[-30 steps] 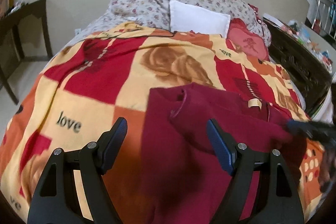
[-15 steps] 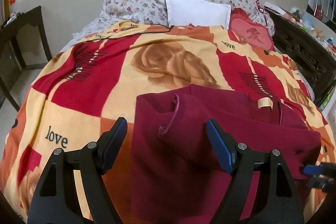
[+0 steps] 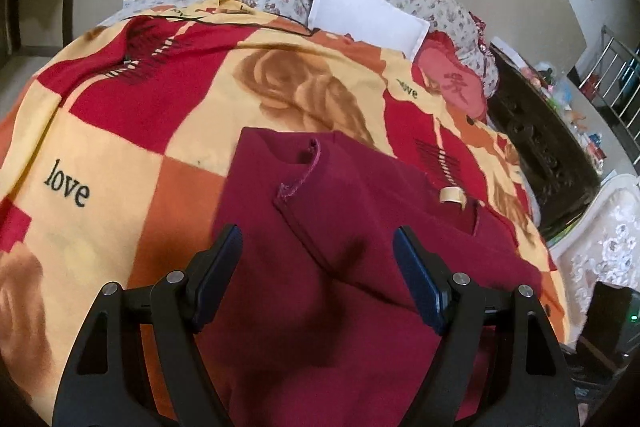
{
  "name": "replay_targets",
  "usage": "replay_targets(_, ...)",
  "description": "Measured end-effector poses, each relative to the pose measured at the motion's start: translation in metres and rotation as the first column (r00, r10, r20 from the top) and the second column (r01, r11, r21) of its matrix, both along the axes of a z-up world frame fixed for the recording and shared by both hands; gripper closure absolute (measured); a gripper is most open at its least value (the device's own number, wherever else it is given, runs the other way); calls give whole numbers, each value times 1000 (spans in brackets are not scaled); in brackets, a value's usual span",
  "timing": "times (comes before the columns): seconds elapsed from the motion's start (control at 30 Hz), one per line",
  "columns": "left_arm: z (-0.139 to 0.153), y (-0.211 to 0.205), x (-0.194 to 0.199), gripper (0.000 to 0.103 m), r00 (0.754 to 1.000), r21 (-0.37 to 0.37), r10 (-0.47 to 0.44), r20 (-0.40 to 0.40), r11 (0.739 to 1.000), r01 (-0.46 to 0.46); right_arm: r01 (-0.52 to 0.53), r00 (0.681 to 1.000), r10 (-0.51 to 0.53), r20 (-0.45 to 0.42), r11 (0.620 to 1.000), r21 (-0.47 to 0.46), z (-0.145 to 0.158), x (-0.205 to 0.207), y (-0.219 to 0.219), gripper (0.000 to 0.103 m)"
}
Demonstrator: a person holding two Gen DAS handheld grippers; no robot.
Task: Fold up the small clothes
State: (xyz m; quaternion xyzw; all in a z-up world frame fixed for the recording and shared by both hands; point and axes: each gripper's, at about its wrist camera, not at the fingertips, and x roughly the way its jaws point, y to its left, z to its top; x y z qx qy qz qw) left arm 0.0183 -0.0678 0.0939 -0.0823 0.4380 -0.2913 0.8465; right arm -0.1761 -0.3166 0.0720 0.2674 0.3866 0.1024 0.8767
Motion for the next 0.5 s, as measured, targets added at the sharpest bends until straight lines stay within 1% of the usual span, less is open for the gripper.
replay_targets(0.17, -7, -13, 8, 25, 1000, -5, 15, 13, 1000, -14, -18, 1000, 18, -23, 1000, -1, -5, -6, 2, 56)
replay_targets(0.23, -8, -19, 10, 28, 999, 6, 13, 31, 1000, -13, -13, 999, 13, -31, 1000, -1, -7, -10, 0, 56)
replay_targets(0.3, -11, -25, 12, 51, 999, 44, 10, 53, 999, -12, 5, 999, -5, -40, 1000, -1, -9, -15, -5, 56)
replay_targets(0.33, -12, -29, 13, 55, 998, 73, 11, 64, 997, -16, 15, 999, -15, -41, 1000, -1, -10, -18, -8, 56)
replay_targets(0.37, -13, -29, 14, 61, 997, 84, 14, 70, 996, -20, 26, 999, -26, -42, 1000, -1, -10, -21, -10, 56)
replay_targets(0.4, -13, -28, 14, 63, 997, 76, 16, 71, 997, -22, 39, 998, -39, -42, 999, -3, -10, -24, -13, 56)
replay_targets(0.5, -6, -21, 10, 63, 996, 49, 23, 89, 998, -27, 65, 997, -65, -43, 998, 3, -9, -36, -20, 56)
